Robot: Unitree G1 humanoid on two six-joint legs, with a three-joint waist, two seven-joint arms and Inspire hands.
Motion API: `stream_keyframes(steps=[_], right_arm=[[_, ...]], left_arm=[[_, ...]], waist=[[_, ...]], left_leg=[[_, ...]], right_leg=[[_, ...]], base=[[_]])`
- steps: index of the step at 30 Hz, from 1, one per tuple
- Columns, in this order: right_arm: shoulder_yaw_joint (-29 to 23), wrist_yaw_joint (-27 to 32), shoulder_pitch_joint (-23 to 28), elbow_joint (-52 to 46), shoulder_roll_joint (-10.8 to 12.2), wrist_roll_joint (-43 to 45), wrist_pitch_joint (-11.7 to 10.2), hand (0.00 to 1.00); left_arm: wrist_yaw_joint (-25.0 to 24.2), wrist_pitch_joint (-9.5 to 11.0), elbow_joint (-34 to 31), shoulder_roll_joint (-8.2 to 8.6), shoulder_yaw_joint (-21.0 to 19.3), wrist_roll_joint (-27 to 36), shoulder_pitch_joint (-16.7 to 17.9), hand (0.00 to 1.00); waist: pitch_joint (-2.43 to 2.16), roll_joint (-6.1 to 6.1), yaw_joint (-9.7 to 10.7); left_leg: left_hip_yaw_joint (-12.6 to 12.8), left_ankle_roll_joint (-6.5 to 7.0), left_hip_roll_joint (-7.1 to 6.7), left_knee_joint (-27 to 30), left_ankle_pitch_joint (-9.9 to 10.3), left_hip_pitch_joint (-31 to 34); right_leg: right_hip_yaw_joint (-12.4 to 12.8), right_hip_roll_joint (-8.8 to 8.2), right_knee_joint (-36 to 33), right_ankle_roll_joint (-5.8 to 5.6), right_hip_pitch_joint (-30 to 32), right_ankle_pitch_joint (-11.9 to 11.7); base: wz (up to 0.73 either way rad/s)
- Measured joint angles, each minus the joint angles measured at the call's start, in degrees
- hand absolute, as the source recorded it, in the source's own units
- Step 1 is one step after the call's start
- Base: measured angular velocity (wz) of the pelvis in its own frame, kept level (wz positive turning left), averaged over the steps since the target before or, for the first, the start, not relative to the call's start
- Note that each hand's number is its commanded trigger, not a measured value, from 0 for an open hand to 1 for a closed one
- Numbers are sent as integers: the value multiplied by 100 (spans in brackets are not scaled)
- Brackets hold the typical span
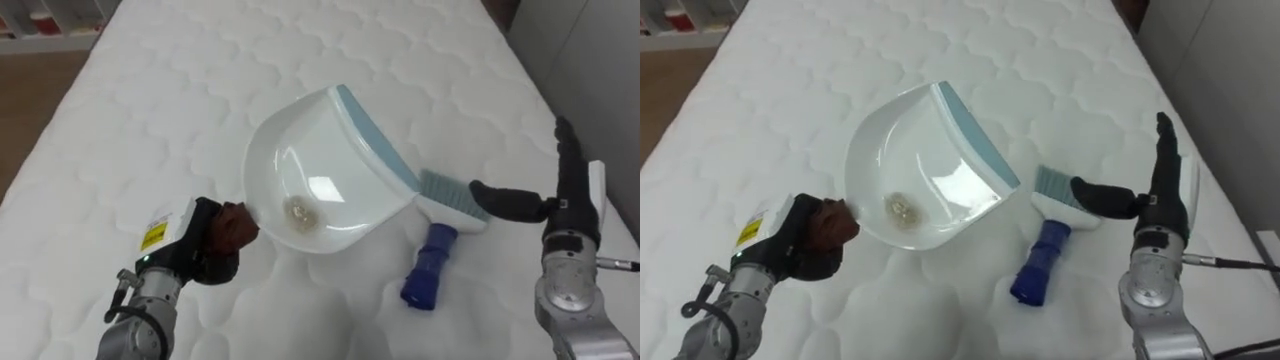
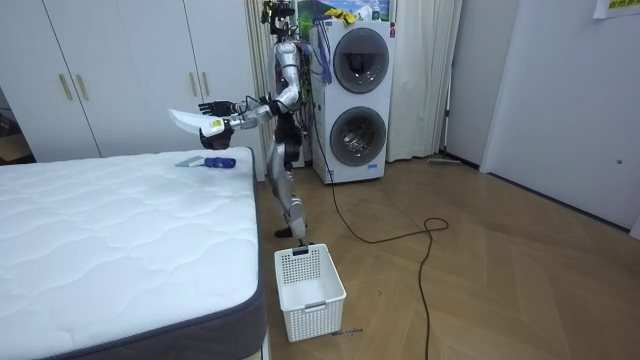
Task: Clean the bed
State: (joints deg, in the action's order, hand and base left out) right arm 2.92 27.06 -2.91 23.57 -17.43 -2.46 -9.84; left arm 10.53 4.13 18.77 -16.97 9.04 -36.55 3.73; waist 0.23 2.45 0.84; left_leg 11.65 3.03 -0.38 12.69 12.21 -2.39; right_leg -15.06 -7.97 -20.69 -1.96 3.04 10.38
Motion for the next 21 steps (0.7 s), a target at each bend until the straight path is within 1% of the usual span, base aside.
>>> stream_keyframes(steps=[2, 4, 5, 8, 9, 11, 13, 14, 15, 17, 18, 21], right_arm=[[1, 95, 2, -75, 2, 0, 0, 0], [-3, 192, 24, -206, 2, 0, -1, 0], [-14, 262, 32, -269, 1, -3, -7, 0], [-53, 348, 93, -443, 1, -3, -30, 0], [-53, 352, 122, -453, 1, -2, -54, 0], [-55, 341, 170, -470, 1, -3, -60, 0], [-64, 275, 193, -509, 2, -3, -60, 0], [-76, 245, 193, -522, 2, -2, -60, 0], [-83, 211, 192, -556, 4, 6, -60, 0], [-82, 167, 196, -650, 13, 20, -66, 0], [-82, 152, 197, -687, 13, 21, -71, 0], [-86, 152, 196, -820, 12, 27, -76, 0]], left_arm=[[-6, 2, -1, 0, -5, -1, -3, 100], [-9, 2, 0, 0, -10, 0, 4, 100], [-9, 8, 0, -1, -9, 4, 12, 100], [-8, 35, -16, -2, -24, 6, 13, 100], [-8, 53, -16, -2, -24, 6, 18, 100], [-8, 90, -16, 1, -24, 6, 33, 100], [-8, 109, -16, 4, -31, -6, 90, 100], [-8, 109, -16, 3, -31, -7, 99, 100], [-8, 119, -18, 3, -48, -6, 98, 100], [-8, 122, -17, 4, -78, -7, 107, 100], [-8, 122, -27, 6, -95, -7, 129, 100], [-19, 122, -78, 6, -112, -15, 155, 100]], waist=[[3, -9, 73], [5, -17, 97], [4, -23, 130], [5, -81, 215], [-8, -106, 219], [-14, -139, 199], [-19, -146, 187], [-28, -160, 185], [-34, -179, 170], [-33, -204, 176], [-43, -227, 156], [-49, -262, 70]], left_leg=[[-100, 36, -59, 8, 14, 42], [-172, 64, -81, 60, -1, 81], [-260, 66, -95, 87, -2, 86], [-461, 80, -136, 99, -10, 130], [-538, 79, -136, 116, -10, 168], [-616, 71, -133, 106, -18, 183], [-691, 63, -131, 101, -22, 178], [-734, 52, -128, 114, -29, 180], [-798, 37, -129, 109, -38, 196], [-914, 14, -131, 84, -52, 190], [-970, 0, -127, 68, -60, 176], [-1084, -36, -132, 49, -82, 181]], right_leg=[[121, -10, 12, -45, -15, 29], [177, 1, 59, -70, -46, 15], [238, 20, 114, -86, -101, 8], [259, 17, 125, -123, -151, 31], [239, 30, 189, -125, -188, 32], [250, 54, 256, -125, -231, 32], [281, 84, 324, -125, -290, 32], [394, 116, 381, -125, -327, 32], [414, 139, 481, -127, -377, 31], [403, 170, 613, -128, -479, 29], [385, 191, 680, -127, -546, 28], [346, 224, 778, -122, -625, 25]], base=[[27], [21], [25], [39], [32], [26], [21], [25], [27], [30], [30], [27]])
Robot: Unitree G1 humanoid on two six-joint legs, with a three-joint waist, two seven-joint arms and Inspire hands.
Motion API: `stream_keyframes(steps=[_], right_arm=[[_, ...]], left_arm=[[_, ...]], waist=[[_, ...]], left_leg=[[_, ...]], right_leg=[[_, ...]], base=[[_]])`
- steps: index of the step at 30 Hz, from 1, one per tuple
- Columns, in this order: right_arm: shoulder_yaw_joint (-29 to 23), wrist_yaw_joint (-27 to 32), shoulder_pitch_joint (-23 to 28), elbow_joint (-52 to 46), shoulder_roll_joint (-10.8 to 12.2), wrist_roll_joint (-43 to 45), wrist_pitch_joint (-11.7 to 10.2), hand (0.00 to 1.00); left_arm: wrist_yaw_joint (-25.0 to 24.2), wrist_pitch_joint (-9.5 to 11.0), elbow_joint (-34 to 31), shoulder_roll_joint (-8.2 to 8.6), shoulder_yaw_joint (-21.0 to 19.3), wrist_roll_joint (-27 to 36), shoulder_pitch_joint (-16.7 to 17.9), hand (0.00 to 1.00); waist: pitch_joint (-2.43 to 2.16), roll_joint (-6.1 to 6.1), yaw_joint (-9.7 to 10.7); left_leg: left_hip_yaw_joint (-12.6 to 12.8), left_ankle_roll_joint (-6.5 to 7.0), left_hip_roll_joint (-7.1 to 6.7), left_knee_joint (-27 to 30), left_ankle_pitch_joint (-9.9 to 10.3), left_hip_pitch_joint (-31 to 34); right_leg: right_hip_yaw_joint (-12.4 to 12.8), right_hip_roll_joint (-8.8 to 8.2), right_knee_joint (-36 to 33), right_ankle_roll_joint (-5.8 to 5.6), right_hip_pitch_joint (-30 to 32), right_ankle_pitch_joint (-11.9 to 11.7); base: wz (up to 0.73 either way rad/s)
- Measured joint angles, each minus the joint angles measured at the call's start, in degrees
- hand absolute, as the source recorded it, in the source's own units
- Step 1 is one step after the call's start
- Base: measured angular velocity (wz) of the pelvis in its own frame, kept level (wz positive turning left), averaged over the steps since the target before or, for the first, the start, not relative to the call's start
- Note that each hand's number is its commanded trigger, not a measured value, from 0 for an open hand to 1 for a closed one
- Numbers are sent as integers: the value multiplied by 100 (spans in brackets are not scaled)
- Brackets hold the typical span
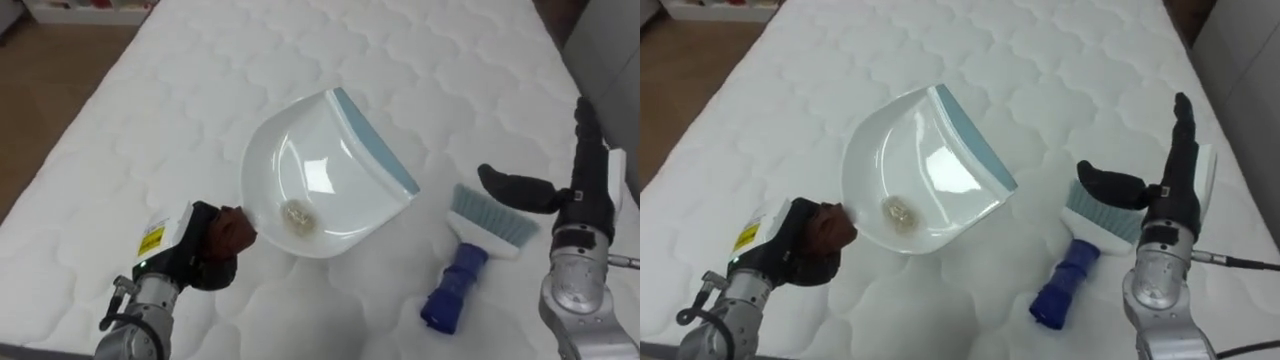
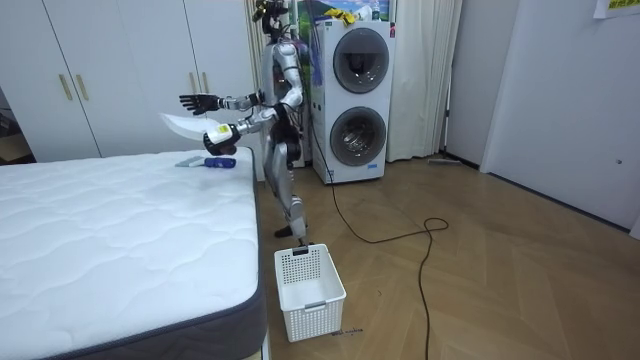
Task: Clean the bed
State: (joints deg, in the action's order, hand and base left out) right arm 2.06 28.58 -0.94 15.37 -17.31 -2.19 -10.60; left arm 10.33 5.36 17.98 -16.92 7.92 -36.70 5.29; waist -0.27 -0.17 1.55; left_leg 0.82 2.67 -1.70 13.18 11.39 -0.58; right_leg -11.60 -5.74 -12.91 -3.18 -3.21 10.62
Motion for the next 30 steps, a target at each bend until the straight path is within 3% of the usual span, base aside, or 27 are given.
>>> stream_keyframes(steps=[5, 7, 9, 11, 13, 15, 17, 22, 24, 25, 27, 28, 30], right_arm=[[3, -72, 4, -83, 51, 289, -32, 0], [-16, -59, 25, -166, 69, 290, -33, 0], [-56, 25, 49, -200, 95, 301, -60, 0], [-85, 25, 47, -200, 97, 300, -76, 0], [-94, 20, 26, -234, 102, 300, -138, 0], [-106, 10, -41, -281, 102, 299, -169, 0], [-123, 10, -34, -287, 103, 283, -171, 0], [-195, -99, -26, -287, 102, 242, -171, 0], [-193, -93, -26, -286, 106, 243, -171, 0], [-190, -94, -26, -286, 111, 244, -171, 0], [-195, -64, -25, -286, 129, 250, -173, 0], [-201, -70, -25, -286, 137, 250, -174, 0], [-205, -134, -24, -289, 160, 273, -172, 0]], left_arm=[[-254, 7, -298, 101, -93, -5, 203, 100], [-304, 6, -298, 152, -105, -52, 176, 100], [-438, 7, -291, 204, -90, -105, 120, 100], [-454, 6, -269, 249, -74, -103, 101, 100], [-453, 7, -261, 282, -86, -102, 100, 100], [-453, 5, -203, 275, -104, -102, 93, 100], [-453, 5, -176, 274, -105, -105, 100, 100], [-469, 6, -212, 269, -150, -114, 100, 100], [-469, 23, -279, 260, -150, -106, 100, 100], [-469, 37, -286, 257, -150, -106, 100, 100], [-470, 130, -324, 237, -149, -108, 87, 100], [-470, 140, -344, 238, -149, -108, 88, 100], [-482, 141, -381, 245, -162, -111, 85, 100]], waist=[[14, -56, -44], [23, -95, 22], [34, -188, 156], [66, -255, 179], [80, -220, 103], [101, -98, 86], [82, -11, 79], [62, 33, 10], [56, 52, -43], [57, 55, -41], [56, 55, 10], [63, 67, 12], [114, 152, -48]], left_leg=[[-535, -63, -23, 65, -42, 44], [-145, -67, 14, 184, -45, 179], [840, 7, 199, 344, -90, 385], [1115, 31, 235, 456, -102, 498], [1040, 39, 224, 573, -99, 663], [919, 81, 195, 654, -128, 840], [836, 98, 165, 667, -137, 917], [689, 187, 3, 619, -180, 896], [630, 250, -9, 615, -167, 831], [588, 269, -6, 614, -161, 805], [200, 353, -138, 676, -132, 755], [84, 372, -174, 673, -133, 757], [-198, 433, -237, 597, -223, 802]], right_leg=[[-414, 36, 85, 7, -317, -2], [-674, 46, 118, 9, -438, 1], [-1000, 24, 107, 25, -557, 80], [-1081, -11, 126, 20, -601, 163], [-1124, 20, 127, 13, -584, 206], [-1239, 57, 127, 15, -571, 211], [-1330, 54, 116, 15, -567, 211], [-1468, -65, -126, -40, -571, 246], [-1440, -210, -766, -64, -384, 262], [-1390, -247, -961, -64, -333, 262], [-1116, -403, -1834, -21, 24, 244], [-963, -386, -1905, 5, 104, 317], [-431, -108, -1628, 62, 416, 579]], base=[[67], [117], [143], [100], [61], [41], [30], [21], [21], [36], [59], [53], [37]])
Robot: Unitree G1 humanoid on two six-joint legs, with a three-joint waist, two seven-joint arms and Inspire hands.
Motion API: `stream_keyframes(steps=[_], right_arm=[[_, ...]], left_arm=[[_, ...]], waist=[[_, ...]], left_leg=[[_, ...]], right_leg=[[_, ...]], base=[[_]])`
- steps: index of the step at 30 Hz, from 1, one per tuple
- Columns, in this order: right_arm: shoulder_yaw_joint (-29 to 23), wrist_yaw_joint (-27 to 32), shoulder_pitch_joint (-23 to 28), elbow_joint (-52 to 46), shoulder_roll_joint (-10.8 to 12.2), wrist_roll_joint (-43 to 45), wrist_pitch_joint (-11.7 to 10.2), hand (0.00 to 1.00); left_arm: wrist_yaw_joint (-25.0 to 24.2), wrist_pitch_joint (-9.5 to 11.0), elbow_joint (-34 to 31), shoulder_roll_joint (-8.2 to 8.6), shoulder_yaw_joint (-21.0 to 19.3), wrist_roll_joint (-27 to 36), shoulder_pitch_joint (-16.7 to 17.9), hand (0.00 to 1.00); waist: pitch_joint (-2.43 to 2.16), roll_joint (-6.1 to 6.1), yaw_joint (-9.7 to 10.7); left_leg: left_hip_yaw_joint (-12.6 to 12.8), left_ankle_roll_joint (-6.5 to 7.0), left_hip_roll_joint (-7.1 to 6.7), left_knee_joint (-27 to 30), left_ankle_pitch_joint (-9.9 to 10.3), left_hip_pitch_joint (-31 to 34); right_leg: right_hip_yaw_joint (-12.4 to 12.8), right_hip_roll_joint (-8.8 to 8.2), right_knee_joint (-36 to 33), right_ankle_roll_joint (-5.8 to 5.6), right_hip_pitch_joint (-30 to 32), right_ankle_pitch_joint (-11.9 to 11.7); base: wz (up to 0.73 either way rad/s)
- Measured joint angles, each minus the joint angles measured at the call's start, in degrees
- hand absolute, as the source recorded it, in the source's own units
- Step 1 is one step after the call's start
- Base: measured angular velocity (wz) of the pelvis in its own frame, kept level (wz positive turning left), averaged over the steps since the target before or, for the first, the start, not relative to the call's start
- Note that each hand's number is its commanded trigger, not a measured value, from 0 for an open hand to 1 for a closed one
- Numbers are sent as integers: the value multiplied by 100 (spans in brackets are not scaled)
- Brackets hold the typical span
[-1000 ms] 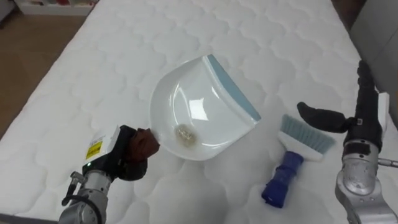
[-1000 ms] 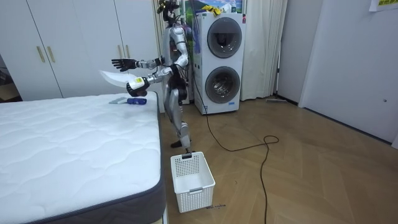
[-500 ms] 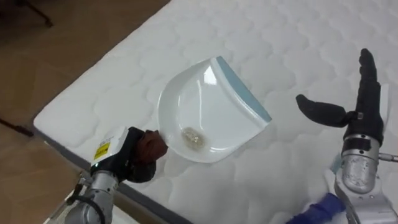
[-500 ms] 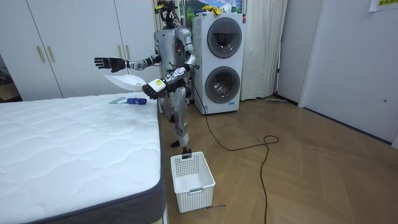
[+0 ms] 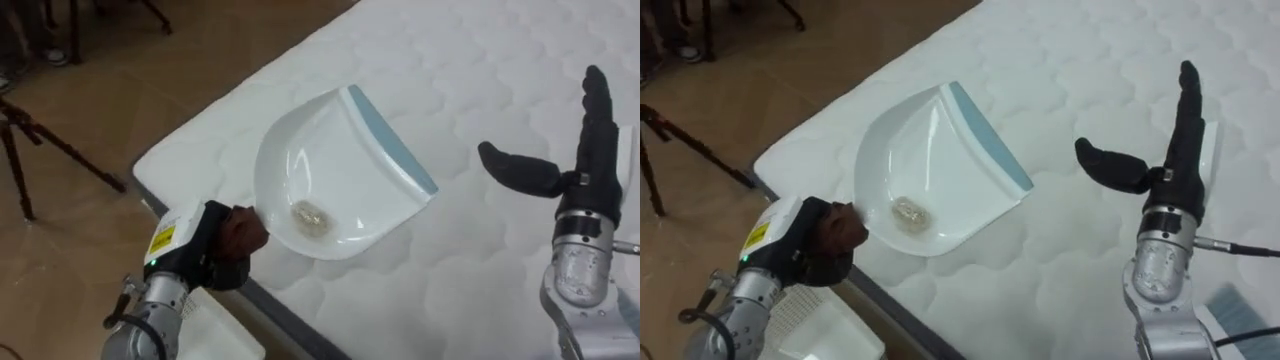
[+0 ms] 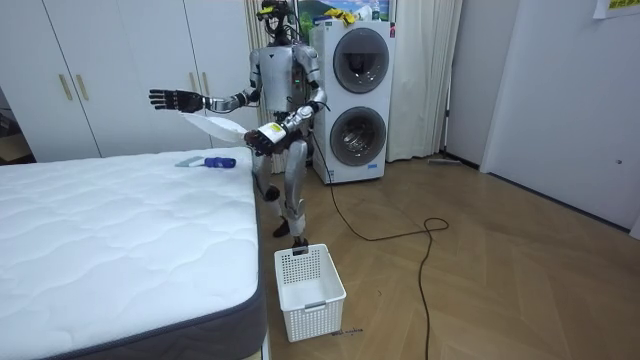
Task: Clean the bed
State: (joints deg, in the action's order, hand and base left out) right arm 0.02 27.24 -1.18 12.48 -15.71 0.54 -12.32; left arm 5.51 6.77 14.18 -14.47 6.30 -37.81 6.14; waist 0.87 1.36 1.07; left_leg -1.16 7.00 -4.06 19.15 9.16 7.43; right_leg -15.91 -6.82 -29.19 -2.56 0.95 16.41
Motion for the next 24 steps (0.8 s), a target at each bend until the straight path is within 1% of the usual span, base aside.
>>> stream_keyframes(steps=[1, 2, 3, 4, 5, 6, 7, 8, 9, 10, 11, 12, 13, 14, 15, 16, 18, 21, 22, 24], right_arm=[[5, -1, 7, 0, 14, 0, 0, 0], [6, 9, 7, 0, 25, -2, 2, 0], [6, 45, 7, 0, 25, -4, 2, 0], [6, 66, 6, 0, 27, -2, 2, 0], [14, 112, 9, 0, 27, -4, 2, 0], [11, 184, 10, 0, 15, -7, 2, 0], [2, 221, 9, 0, 16, -12, 2, 0], [7, 256, 11, -1, 20, -29, 3, 0], [7, 258, 11, -2, 27, -27, 2, 0], [3, 256, 11, -2, 27, -24, 2, 0], [2, 233, 12, -2, 30, -23, 2, 0], [0, 194, 13, -2, 30, -24, 2, 0], [-5, 183, 13, -2, 30, -24, 2, 0], [-27, 167, 13, -2, 29, -16, 2, 0], [-35, 162, 15, -2, 29, -21, 1, 0], [-33, 146, 17, -2, 29, -20, 1, 0], [-33, 119, 30, -2, 29, -21, 1, 0], [-34, 28, 29, -27, 25, -31, -4, 0], [-35, 23, 30, -28, 25, -32, -4, 0], [-37, -6, 32, -38, 26, -34, -4, 0]], left_arm=[[-10, 0, 0, -10, -10, 0, 1, 100], [-24, 0, 0, -16, -33, 1, 0, 100], [-26, 0, 2, -11, -48, 10, 0, 100], [-26, 2, 1, -11, -55, 10, -2, 100], [-26, 8, 1, -17, -63, 9, -4, 100], [-26, 19, 8, 12, -70, 8, -4, 100], [-26, 33, 8, 26, -69, 8, -2, 100], [-26, 63, 8, 22, -71, 10, 4, 100], [-26, 76, 6, 14, -82, 6, 3, 100], [-26, 76, 6, 13, -86, 5, 5, 100], [-27, 76, 2, 5, -106, 4, 34, 100], [-28, 76, 1, -9, -131, 3, 76, 100], [-31, 75, 1, -10, -147, 0, 93, 100], [-42, 75, 0, -9, -167, -5, 116, 100], [-50, 75, -15, -10, -177, -28, 120, 100], [-63, 74, -35, -11, -185, -51, 125, 100], [-98, 74, -100, -6, -189, -144, 128, 100], [-108, 73, -101, -21, -216, -158, 128, 100], [-108, 72, -101, -21, -220, -159, 128, 100], [-108, 68, -100, -20, -232, -163, 129, 100]], waist=[[1, -1, 0], [-1, -5, 6], [0, -10, 25], [-2, -15, 26], [-5, -45, 28], [-19, -75, 48], [-18, -76, 35], [-14, -89, 16], [-21, -110, 23], [-31, -128, 9], [-49, -159, -41], [-57, -195, -49], [-60, -206, -49], [-67, -214, -71], [-68, -217, -162], [-69, -218, -188], [-69, -220, -262], [-67, -229, -316], [-63, -235, -302], [-47, -263, -323]], left_leg=[[-89, 11, -49, -42, -42, 0], [-241, 31, -145, -95, -116, 4], [-377, 46, -229, -123, -164, -4], [-435, 50, -269, -135, -185, -6], [-597, 49, -361, -138, -228, -7], [-702, 51, -440, -131, -269, 26], [-713, 45, -445, -131, -276, 49], [-657, 22, -430, -134, -271, 66], [-568, 24, -388, -131, -272, 95], [-575, 24, -390, -131, -271, 86], [-717, 29, -446, -132, -273, 70], [-852, 49, -506, -136, -284, 22], [-913, 58, -532, -136, -286, 0], [-1026, 75, -570, -130, -285, -33], [-1071, 84, -572, -144, -282, -68], [-1105, 86, -576, -146, -282, -76], [-1267, 99, -588, -162, -297, -115], [-1419, 123, -636, -152, -313, -131], [-1474, 123, -659, -143, -313, -130], [-1557, 94, -686, -132, -297, -108]], right_leg=[[112, 55, 133, 1, 72, 10], [329, 131, 425, 0, 192, 8], [560, 212, 758, 7, 271, -51], [683, 248, 905, 4, 312, -122], [863, 335, 1082, 18, 319, -394], [854, 344, 1136, 155, 219, -636], [761, 329, 1171, 161, 169, -646], [533, 288, 1284, 171, 79, -645], [380, 272, 1361, 159, 1, -642], [368, 272, 1365, 142, -10, -635], [366, 310, 1418, 101, -55, -662], [452, 348, 1479, 103, -151, -679], [513, 359, 1488, 101, -185, -679], [608, 371, 1501, 94, -208, -683], [758, 399, 1477, 96, -213, -708], [803, 408, 1464, 86, -219, -717], [871, 435, 1455, 38, -274, -755], [869, 444, 1503, 36, -354, -753], [854, 440, 1552, 35, -401, -752], [821, 441, 1610, 34, -424, -748]], base=[[49], [67], [69], [76], [86], [86], [78], [71], [67], [55], [43], [45], [56], [38], [33], [29], [37], [27], [28], [24]])
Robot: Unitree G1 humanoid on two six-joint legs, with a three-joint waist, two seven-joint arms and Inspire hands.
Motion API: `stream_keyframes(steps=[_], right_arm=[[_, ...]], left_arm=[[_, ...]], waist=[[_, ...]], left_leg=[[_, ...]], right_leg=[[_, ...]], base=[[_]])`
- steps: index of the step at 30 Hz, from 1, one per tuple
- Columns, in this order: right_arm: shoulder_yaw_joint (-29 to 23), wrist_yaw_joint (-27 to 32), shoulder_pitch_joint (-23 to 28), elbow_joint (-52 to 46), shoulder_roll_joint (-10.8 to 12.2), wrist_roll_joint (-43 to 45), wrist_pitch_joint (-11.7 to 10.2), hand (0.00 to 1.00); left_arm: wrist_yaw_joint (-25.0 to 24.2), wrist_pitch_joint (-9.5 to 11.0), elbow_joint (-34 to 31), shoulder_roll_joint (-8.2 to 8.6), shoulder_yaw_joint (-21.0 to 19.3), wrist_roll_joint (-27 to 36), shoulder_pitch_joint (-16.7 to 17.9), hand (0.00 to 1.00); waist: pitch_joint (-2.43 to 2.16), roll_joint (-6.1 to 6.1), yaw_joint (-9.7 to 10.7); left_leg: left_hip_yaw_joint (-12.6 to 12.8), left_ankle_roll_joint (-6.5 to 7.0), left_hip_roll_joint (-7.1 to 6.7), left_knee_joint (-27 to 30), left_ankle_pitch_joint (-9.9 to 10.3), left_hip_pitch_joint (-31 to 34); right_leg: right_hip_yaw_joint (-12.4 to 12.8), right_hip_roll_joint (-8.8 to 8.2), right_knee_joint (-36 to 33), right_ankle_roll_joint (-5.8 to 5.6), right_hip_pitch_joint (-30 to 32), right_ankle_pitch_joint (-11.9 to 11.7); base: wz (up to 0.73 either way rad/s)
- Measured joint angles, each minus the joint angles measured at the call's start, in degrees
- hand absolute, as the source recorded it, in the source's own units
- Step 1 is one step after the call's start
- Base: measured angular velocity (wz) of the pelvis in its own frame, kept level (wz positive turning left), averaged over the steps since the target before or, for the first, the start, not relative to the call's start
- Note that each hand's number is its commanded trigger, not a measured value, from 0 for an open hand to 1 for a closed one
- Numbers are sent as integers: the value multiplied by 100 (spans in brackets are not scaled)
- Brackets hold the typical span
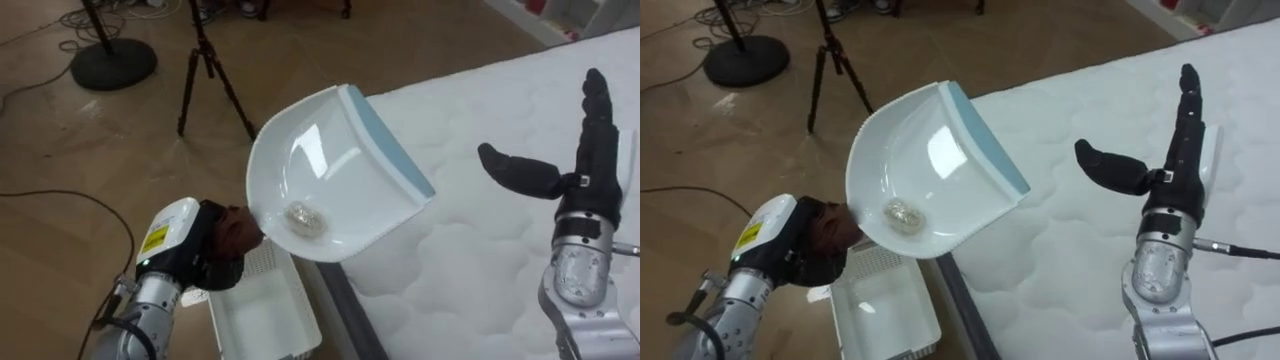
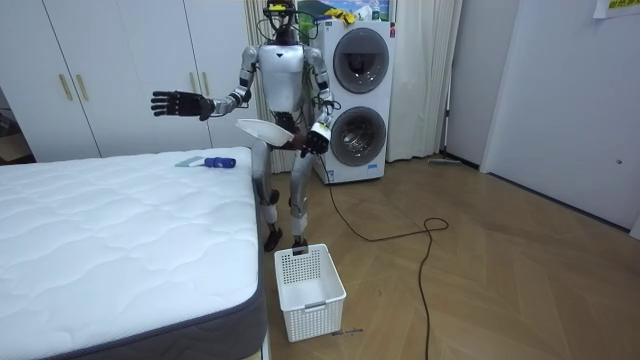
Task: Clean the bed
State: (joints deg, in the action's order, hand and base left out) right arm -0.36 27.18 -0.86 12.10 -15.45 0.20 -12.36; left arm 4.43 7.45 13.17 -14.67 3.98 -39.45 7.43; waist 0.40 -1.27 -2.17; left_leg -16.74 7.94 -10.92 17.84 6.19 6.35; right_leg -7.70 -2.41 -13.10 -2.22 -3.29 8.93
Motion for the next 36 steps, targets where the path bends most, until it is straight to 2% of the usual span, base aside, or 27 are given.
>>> stream_keyframes(steps=[4, 6, 10, 12, 15, 19, 21, 22, 23, 25, 26, 28, 29, 30, 31, 32, 33, 34, 35, 36], right_arm=[[-85, -50, 7, -45, -1, 4, -10, 0], [-141, -50, 47, -44, -4, 8, -10, 0], [-142, -47, 168, -19, -3, 65, -18, 0], [-138, -47, 288, -20, 11, 131, -19, 0], [-138, -48, 321, -25, 25, 121, -18, 0], [-131, -31, 336, -44, 26, 122, -17, 0], [-106, 45, 335, -44, 25, 121, -14, 0], [-100, 95, 335, -44, 26, 121, -11, 0], [-90, 172, 335, -43, 31, 146, -5, 0], [-82, 195, 337, -19, 37, 178, -1, 0], [-80, 200, 343, 19, 57, 168, 0, 0], [-49, 226, 369, 49, 71, 125, -1, 0], [-8, 239, 396, 67, 77, 130, -6, 0], [68, 240, 426, 107, 77, 134, -7, 0], [114, 239, 426, 139, 83, 154, -7, 0], [150, 239, 426, 201, 108, 214, -7, 0], [150, 264, 423, 236, 111, 219, -7, 0], [158, 269, 419, 269, 113, 220, -7, 0], [168, 269, 408, 322, 120, 219, -7, 0], [159, 269, 403, 338, 120, 219, -9, 0]], left_arm=[[-2, -3, -1, 3, -60, -27, 59, 100], [-9, -5, -18, 8, -84, -28, 115, 100], [-24, -98, -18, 49, -88, -199, 129, 100], [-25, -136, -17, 53, -108, -198, 129, 100], [-45, -227, -14, 57, -124, -199, 196, 100], [-45, -319, 14, 50, -148, -189, 270, 100], [-46, -339, 14, 50, -146, -172, 252, 100], [-46, -339, 15, 50, -143, -172, 228, 100], [-47, -344, 15, 49, -144, -174, 187, 100], [-49, -360, 40, 55, -124, -173, 187, 100], [-57, -375, 43, 50, -121, -170, 187, 100], [-51, -367, 43, 1, -118, -112, 181, 100], [-45, -369, 51, -28, -100, -111, 175, 100], [-45, -366, 54, -46, -88, -113, 179, 100], [-45, -366, 56, -66, -90, -114, 178, 100], [-50, -365, 60, -105, -92, -112, 161, 100], [-67, -359, 113, -128, -75, -100, 116, 100], [-96, -360, 165, -132, -74, -72, 99, 100], [-149, -360, 300, -141, -74, -67, 40, 100], [-184, -359, 454, -142, -70, -71, -66, 100]], waist=[[11, -13, -20], [17, -11, 11], [36, 11, 12], [44, -2, 25], [47, 4, 11], [45, 14, 35], [36, 33, 85], [36, 35, 109], [38, 40, 127], [35, 118, 52], [41, 175, 31], [56, 214, 31], [89, 270, 44], [100, 314, 14], [108, 325, 16], [107, 327, 36], [120, 303, 51], [116, 290, 48], [113, 285, 50], [114, 286, 77]], left_leg=[[-198, -3, -71, 57, 1, 0], [-297, 7, -101, 148, -4, -2], [-555, -58, -198, 134, -17, -29], [-697, -147, -250, 84, -79, 45], [-687, -166, -272, 77, -120, 141], [-757, -139, -294, 86, -148, 191], [-632, -126, -271, 178, -139, 330], [-524, -102, -252, 248, -119, 399], [-334, -55, -246, 418, -50, 527], [-280, -7, -279, 606, 42, 588], [-375, 26, -308, 608, 60, 558], [-550, 15, -367, 600, 26, 462], [-824, 42, -421, 570, -5, 352], [-1072, 36, -424, 443, -72, 246], [-1199, 20, -425, 366, -133, 199], [-1336, -19, -424, 271, -223, 187], [-1344, -40, -430, 261, -314, 210], [-1366, -41, -452, 269, -314, 209], [-1490, -42, -511, 300, -306, 208], [-1598, -64, -541, 300, -315, 238]], right_leg=[[-76, 1, 56, 6, -90, 2], [-210, 1, 56, 6, -183, 1], [-426, 12, 123, 10, -263, 0], [-605, -7, 149, 37, -272, -21], [-824, -36, 221, 22, -272, -9], [-940, -37, 231, 22, -257, -9], [-1063, -59, 225, 9, -243, 11], [-1130, -77, 208, 8, -241, 53], [-1242, -140, 63, -29, -200, 210], [-1347, -233, -367, -64, -42, 370], [-1391, -280, -676, -52, 71, 379], [-1281, -373, -1239, -39, 297, 377], [-959, -352, -1606, -21, 541, 456], [-725, -242, -1834, 11, 771, 548], [-617, -189, -1886, 10, 890, 575], [-436, -118, -1873, 9, 1116, 575], [-207, -85, -1789, 3, 1310, 569], [-81, -70, -1686, -10, 1371, 555], [112, 14, -1388, -21, 1435, 486], [230, 77, -1016, 18, 1459, 343]], base=[[27], [34], [34], [37], [18], [10], [30], [41], [28], [12], [20], [34], [28], [29], [42], [57], [55], [45], [49], [52]])
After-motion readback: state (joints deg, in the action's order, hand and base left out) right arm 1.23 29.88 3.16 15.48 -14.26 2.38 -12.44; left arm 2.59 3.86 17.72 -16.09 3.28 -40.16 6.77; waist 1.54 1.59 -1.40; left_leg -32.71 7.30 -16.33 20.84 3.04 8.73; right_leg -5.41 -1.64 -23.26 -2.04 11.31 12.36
